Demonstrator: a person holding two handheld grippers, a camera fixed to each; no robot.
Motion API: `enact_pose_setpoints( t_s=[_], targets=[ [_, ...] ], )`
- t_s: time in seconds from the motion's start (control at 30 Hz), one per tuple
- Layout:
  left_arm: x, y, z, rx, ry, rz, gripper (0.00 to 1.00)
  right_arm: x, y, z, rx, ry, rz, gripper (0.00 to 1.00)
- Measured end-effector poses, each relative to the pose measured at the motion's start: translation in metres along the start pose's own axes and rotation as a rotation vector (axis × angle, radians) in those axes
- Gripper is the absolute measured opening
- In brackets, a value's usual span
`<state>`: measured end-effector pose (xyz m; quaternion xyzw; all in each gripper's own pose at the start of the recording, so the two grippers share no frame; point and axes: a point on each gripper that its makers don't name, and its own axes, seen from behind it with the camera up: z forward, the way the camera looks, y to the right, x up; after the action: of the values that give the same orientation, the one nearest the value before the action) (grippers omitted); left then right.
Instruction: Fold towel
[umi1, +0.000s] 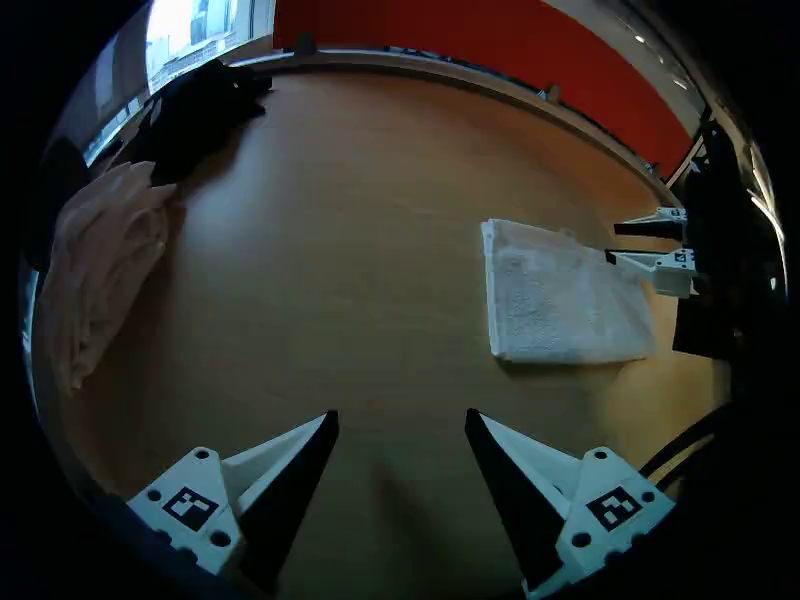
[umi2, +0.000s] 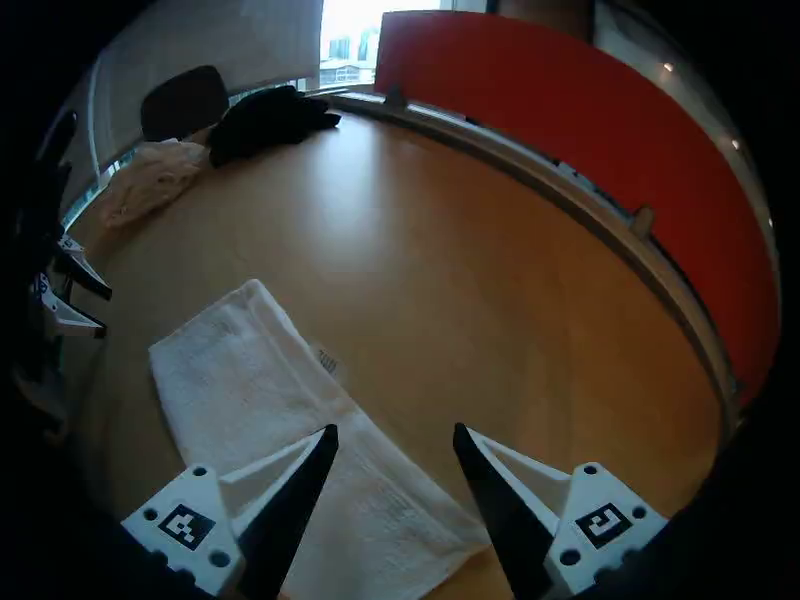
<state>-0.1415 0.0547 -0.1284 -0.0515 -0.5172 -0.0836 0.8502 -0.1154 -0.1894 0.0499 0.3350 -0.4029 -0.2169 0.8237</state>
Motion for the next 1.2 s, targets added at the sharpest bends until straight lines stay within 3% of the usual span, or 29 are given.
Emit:
enact_pose_setpoints(
  t_s=[0.67,1.2],
  targets=[
    [-0.009,0.003,-0.010,0.007,0.004,0.013,0.94,-0.075,-0.022,-0.050,-0.005,-0.032,0.099,0.89],
    [-0.016,0.010,-0.015,0.006,0.004,0.020,0.94,-0.122,-0.032,-0.077,-0.007,-0.066,0.124,0.89]
  ],
)
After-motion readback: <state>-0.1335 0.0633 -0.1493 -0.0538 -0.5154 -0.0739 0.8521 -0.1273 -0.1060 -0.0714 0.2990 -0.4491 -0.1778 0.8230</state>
